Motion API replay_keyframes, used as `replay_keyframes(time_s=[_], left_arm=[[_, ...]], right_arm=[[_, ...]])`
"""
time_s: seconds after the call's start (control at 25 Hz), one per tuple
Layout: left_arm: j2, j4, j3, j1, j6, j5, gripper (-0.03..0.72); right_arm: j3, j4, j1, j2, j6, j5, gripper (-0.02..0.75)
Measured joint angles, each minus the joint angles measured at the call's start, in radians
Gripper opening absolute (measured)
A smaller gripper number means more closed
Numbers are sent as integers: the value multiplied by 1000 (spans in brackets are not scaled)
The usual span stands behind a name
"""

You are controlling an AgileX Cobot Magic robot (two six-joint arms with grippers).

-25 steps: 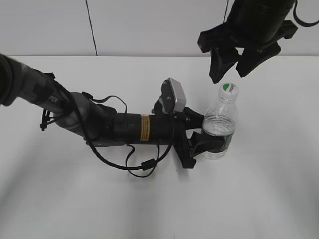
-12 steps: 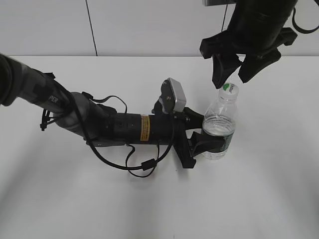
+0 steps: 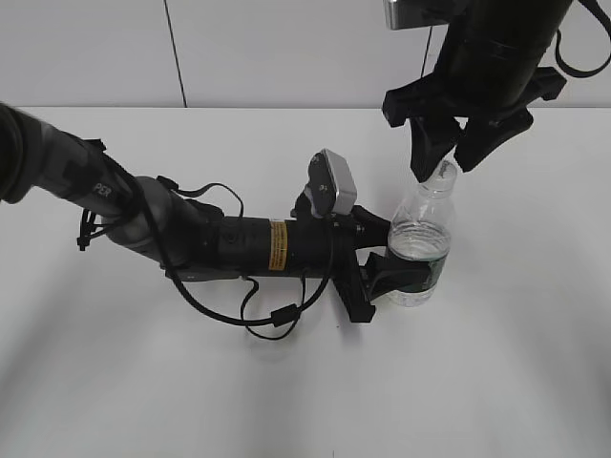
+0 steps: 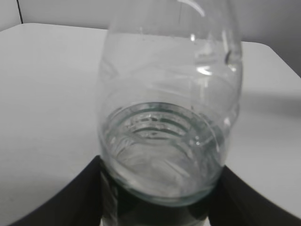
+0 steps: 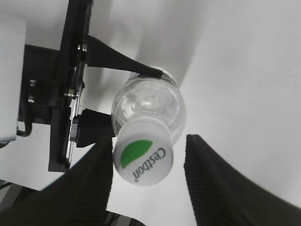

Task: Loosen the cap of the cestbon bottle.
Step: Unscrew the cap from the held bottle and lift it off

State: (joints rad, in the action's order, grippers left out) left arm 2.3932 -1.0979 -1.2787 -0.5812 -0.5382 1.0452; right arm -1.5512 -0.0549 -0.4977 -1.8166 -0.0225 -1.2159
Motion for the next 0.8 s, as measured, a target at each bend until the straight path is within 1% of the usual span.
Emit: replay_keyframes(time_s=[0.16,0.48,0.68,0.8], left_arm=[[0,0,0,0,0,0,374],[0,0,0,0,0,0,374],[0,0,0,0,0,-1,374],[0,0,0,0,0,-1,374]], right_arm=[[0,0,0,-4,0,0,357],[0,-9,0,-31,1,0,346],[0,-11,0,-29,1,0,314],[0,-12,0,-29,22,0,310]])
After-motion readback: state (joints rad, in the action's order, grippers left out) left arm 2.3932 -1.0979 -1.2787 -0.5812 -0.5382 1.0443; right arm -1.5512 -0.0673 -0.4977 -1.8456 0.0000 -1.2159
